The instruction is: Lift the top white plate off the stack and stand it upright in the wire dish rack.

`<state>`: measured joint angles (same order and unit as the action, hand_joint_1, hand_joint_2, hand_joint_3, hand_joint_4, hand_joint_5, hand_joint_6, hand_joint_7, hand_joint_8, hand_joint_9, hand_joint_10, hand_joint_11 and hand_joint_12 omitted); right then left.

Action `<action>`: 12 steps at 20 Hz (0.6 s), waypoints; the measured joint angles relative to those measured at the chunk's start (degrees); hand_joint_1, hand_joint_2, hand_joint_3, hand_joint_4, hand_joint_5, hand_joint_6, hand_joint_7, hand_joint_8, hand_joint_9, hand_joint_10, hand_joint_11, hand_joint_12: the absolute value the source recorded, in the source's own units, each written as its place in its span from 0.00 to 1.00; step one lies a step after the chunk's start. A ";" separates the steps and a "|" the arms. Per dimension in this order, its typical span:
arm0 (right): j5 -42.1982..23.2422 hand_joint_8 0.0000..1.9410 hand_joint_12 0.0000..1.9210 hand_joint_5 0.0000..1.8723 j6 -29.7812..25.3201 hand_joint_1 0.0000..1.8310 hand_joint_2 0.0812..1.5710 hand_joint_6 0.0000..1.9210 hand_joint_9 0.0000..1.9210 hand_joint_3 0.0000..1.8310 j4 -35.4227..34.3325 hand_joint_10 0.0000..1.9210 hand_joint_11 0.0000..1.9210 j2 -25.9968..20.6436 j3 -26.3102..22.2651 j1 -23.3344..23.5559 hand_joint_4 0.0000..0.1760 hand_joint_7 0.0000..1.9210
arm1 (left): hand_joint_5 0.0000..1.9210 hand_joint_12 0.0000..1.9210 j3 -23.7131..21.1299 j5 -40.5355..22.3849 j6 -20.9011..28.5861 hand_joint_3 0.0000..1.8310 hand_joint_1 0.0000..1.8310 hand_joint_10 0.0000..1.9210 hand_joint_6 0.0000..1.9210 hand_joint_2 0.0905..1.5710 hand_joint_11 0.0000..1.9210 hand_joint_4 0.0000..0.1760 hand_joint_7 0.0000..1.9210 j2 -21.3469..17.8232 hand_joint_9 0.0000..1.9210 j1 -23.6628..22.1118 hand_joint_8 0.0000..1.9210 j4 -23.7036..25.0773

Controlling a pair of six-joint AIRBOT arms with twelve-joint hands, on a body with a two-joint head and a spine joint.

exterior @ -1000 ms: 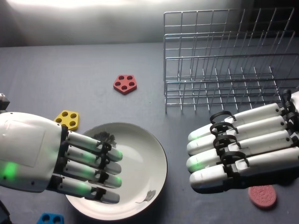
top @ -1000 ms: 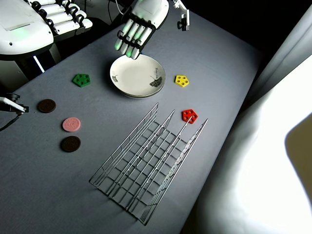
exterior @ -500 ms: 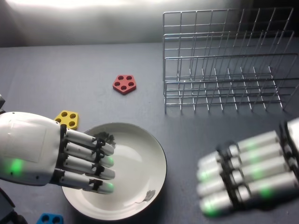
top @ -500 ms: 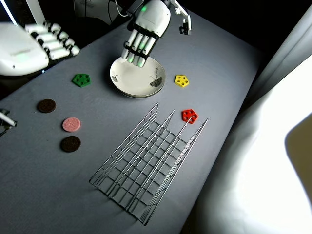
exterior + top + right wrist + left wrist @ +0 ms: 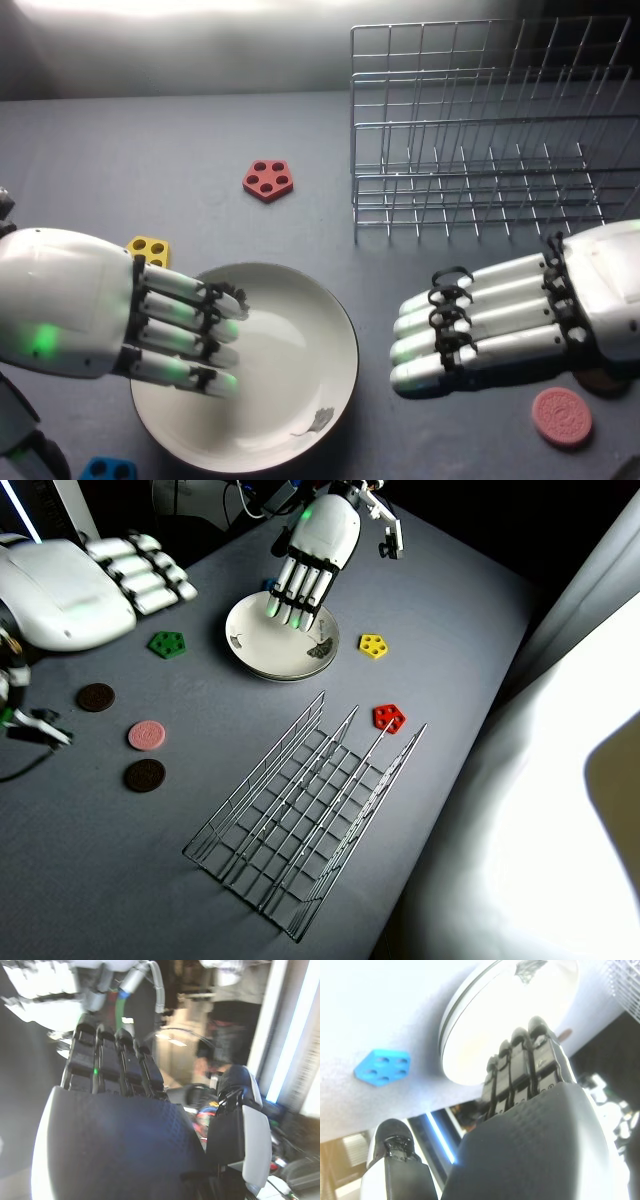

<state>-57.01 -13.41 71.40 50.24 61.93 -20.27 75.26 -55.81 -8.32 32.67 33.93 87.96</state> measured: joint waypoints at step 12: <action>2.82 0.00 0.00 0.00 19.10 0.10 0.66 0.00 0.00 0.00 1.51 0.00 0.00 4.83 5.07 -1.60 0.00 0.00 | 0.04 0.11 3.41 -2.89 3.96 0.00 0.11 0.00 0.00 0.59 0.01 0.00 0.05 0.74 0.05 -0.85 0.00 2.58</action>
<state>-54.19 5.69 72.90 55.07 67.00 -21.87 78.67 -58.70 -4.36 33.41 33.08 90.54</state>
